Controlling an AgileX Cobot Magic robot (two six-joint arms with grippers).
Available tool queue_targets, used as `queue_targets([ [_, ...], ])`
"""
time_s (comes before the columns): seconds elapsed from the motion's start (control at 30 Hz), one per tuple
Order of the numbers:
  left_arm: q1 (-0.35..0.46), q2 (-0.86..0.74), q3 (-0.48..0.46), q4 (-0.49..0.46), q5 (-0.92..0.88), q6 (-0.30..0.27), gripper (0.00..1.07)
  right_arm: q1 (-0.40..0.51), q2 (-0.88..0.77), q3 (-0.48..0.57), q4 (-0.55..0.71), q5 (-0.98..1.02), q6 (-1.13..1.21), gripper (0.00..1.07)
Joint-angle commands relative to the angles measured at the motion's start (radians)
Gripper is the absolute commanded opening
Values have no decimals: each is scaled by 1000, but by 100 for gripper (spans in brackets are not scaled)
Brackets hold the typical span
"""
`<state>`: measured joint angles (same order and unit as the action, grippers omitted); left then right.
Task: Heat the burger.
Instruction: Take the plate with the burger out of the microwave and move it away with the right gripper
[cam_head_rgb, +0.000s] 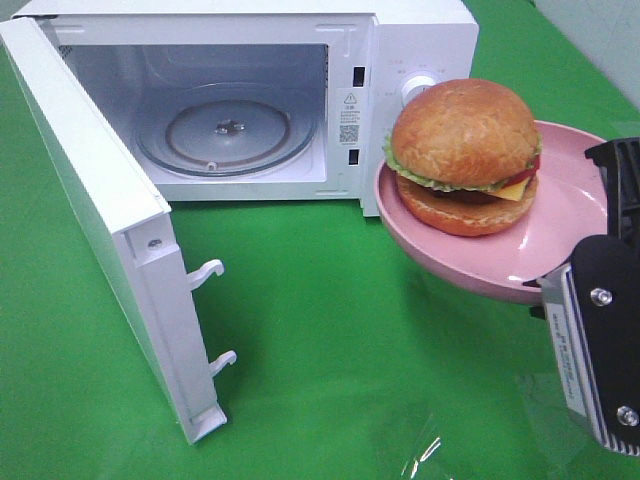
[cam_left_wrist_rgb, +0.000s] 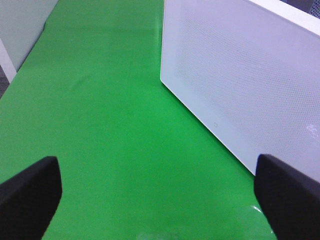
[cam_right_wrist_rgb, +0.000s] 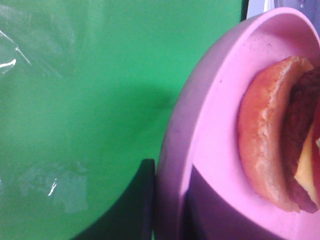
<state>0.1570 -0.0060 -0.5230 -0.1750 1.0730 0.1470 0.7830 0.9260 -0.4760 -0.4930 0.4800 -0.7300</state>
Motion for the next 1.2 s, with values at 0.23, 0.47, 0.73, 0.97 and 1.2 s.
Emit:
queue_targets([
  [0.23, -7, -4, 4, -6, 1, -5, 97, 3, -17, -1, -261, 138, 376, 0],
  [0.47, -7, -4, 4, -6, 1, -5, 97, 3, -16, -1, -320, 248, 617, 0],
  [0.73, -7, -4, 4, -6, 1, -5, 97, 3, -16, -1, -320, 357, 744, 0],
  [0.97, -7, -4, 4, -6, 1, -5, 97, 3, 20, -1, -325, 453, 917, 0],
  [1.2, -7, -4, 4, -6, 1, -5, 97, 3, 146, -1, -388, 502, 1191, 0],
])
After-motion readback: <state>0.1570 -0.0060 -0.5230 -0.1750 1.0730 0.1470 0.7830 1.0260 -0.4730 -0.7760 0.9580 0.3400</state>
